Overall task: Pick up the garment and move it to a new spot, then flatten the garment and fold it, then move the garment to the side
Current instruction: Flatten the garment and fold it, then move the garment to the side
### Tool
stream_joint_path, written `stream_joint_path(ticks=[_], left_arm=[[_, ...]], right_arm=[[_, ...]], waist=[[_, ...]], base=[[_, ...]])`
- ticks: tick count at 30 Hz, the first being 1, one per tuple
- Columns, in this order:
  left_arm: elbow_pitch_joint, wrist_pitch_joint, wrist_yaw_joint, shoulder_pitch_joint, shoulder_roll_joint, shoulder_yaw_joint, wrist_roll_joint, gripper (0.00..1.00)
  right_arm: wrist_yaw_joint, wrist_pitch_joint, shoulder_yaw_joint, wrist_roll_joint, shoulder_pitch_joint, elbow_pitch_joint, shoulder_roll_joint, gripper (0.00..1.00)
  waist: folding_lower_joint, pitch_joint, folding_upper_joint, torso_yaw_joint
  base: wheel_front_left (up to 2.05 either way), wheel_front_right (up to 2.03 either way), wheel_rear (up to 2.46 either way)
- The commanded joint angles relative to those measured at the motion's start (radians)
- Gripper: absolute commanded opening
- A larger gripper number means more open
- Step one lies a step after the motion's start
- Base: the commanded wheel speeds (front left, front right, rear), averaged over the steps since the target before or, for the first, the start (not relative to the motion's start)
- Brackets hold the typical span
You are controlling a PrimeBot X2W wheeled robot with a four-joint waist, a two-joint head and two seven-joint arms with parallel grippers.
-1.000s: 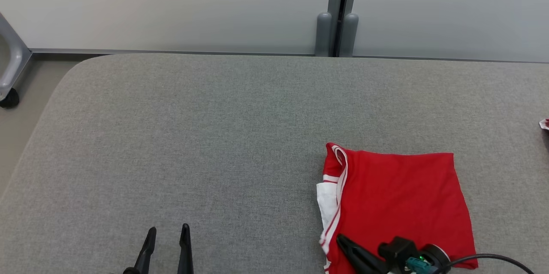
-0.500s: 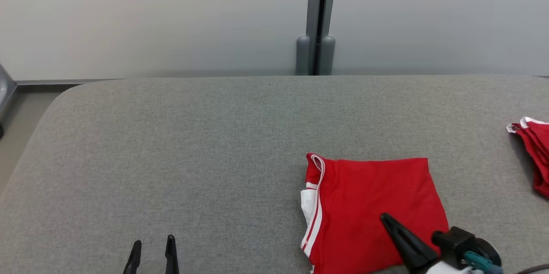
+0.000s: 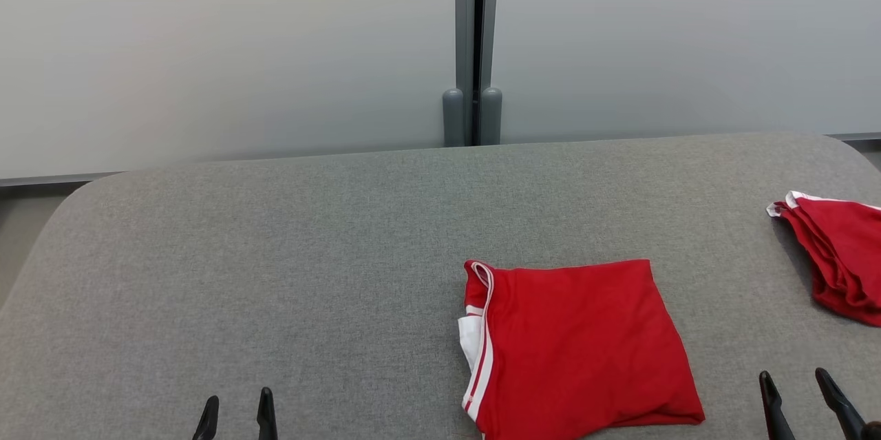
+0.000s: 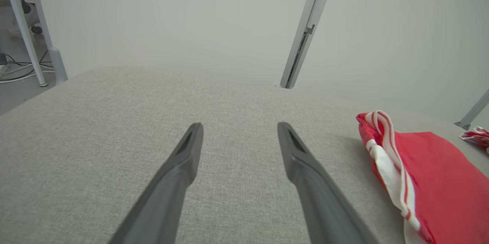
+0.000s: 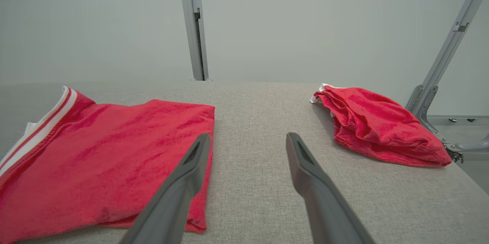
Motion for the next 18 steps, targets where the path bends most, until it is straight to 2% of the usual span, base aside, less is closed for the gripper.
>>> stream_joint_path(ticks=[1, 8, 11, 14, 18], left_arm=[[0.002, -0.004, -0.006, -0.002, 0.004, 0.006, 0.004, 1.0], [0.005, -0.004, -0.009, 0.002, 0.004, 0.01, 0.005, 1.0], [0.003, -0.004, -0.008, -0.008, 0.004, 0.007, 0.005, 1.0], [0.003, -0.004, -0.009, -0.022, 0.004, -0.001, 0.007, 1.0], [0.007, -0.004, -0.01, -0.041, 0.004, -0.016, 0.011, 1.0]], right_arm=[[0.0, -0.004, -0.013, -0.007, 0.018, 0.007, 0.006, 1.0], [0.0, -0.004, -0.029, 0.0, 0.022, 0.025, 0.027, 1.0], [0.0, -0.004, -0.018, 0.041, -0.011, 0.04, 0.025, 1.0], [0.0, 0.004, 0.03, 0.112, -0.07, 0.089, -0.004, 1.0], [0.0, 0.163, 0.115, 0.257, -0.183, 0.15, -0.048, 1.0]], waist=[[0.0, -0.002, 0.0, 0.0], [0.0, 0.001, 0.0, -0.004], [0.0, 0.013, 0.0, -0.003], [0.0, 0.031, 0.0, 0.002], [0.0, 0.062, 0.0, 0.015]], base=[[0.0, 0.0, 0.0], [0.0, 0.0, 0.0], [0.0, 0.0, 0.0], [0.0, 0.0, 0.0], [0.0, 0.0, 0.0]])
